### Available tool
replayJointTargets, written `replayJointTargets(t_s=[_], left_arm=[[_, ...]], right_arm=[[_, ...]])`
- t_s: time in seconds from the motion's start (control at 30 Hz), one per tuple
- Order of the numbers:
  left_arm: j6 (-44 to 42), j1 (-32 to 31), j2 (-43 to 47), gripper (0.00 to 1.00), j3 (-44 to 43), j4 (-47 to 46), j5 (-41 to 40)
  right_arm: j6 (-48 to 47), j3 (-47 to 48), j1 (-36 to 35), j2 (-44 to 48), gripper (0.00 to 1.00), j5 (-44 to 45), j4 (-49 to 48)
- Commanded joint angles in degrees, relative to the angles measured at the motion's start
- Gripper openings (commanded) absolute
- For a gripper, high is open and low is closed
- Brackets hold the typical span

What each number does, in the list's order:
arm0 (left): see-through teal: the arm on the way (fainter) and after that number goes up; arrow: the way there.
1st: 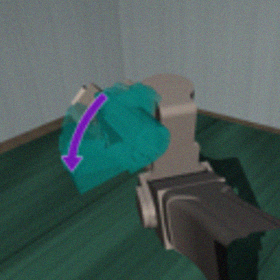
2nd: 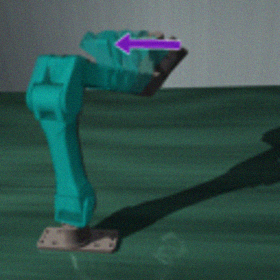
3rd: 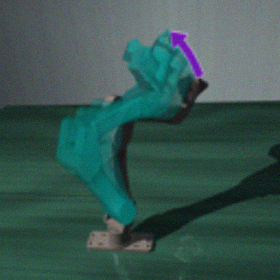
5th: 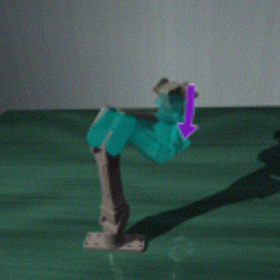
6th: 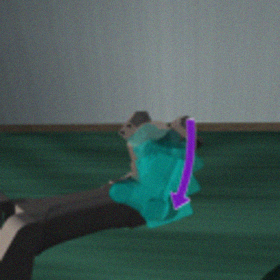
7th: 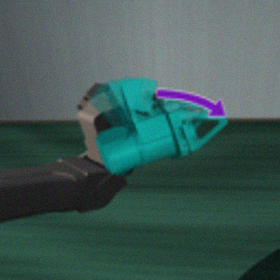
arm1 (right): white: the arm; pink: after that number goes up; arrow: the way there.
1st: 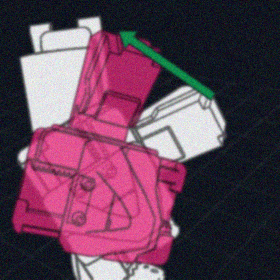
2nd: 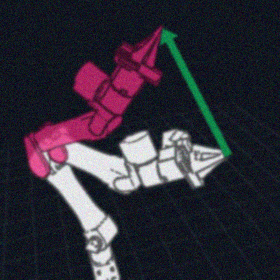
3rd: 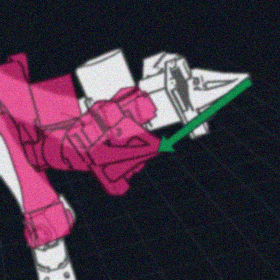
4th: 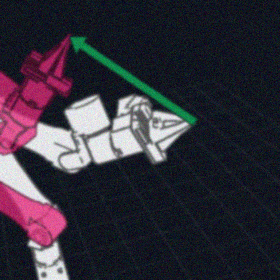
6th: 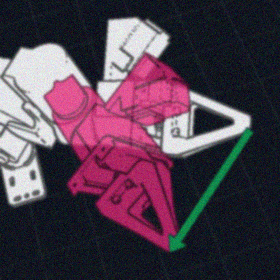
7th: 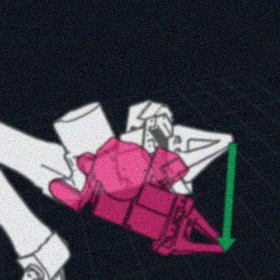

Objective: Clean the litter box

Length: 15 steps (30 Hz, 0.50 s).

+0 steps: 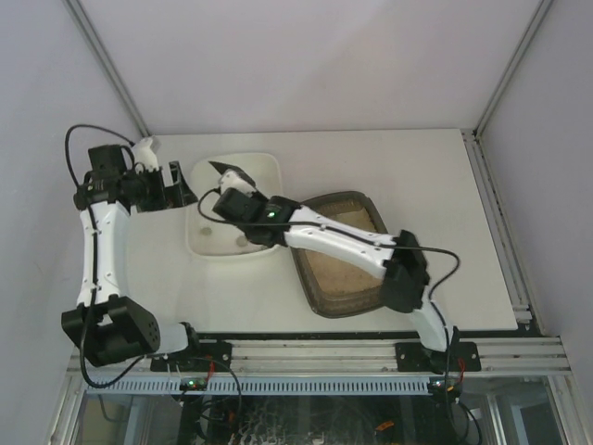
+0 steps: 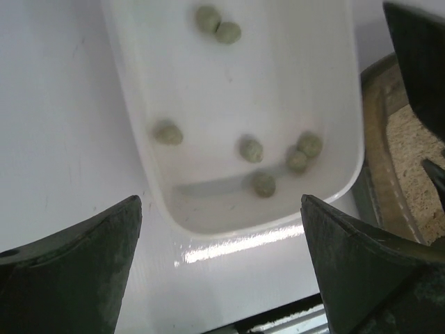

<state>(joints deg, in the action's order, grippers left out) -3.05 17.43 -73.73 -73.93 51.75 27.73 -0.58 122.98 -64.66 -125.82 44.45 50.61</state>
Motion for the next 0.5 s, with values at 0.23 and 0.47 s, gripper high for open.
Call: replayJointTargets(t_s=[0.23,0.47], left_arm=[[-9.05,-31.13,-29.0,1.0,-36.75,5.42,-1.91],[-5.33,-41.38,-52.93,1.0,-62.32,4.57,4.96]], right_arm=[[38.63,-50.42,24.8,44.89,0.0,-80.11,-12.79],[48.79,-66.69,35.1,56.83,0.0,-93.0,-11.66]])
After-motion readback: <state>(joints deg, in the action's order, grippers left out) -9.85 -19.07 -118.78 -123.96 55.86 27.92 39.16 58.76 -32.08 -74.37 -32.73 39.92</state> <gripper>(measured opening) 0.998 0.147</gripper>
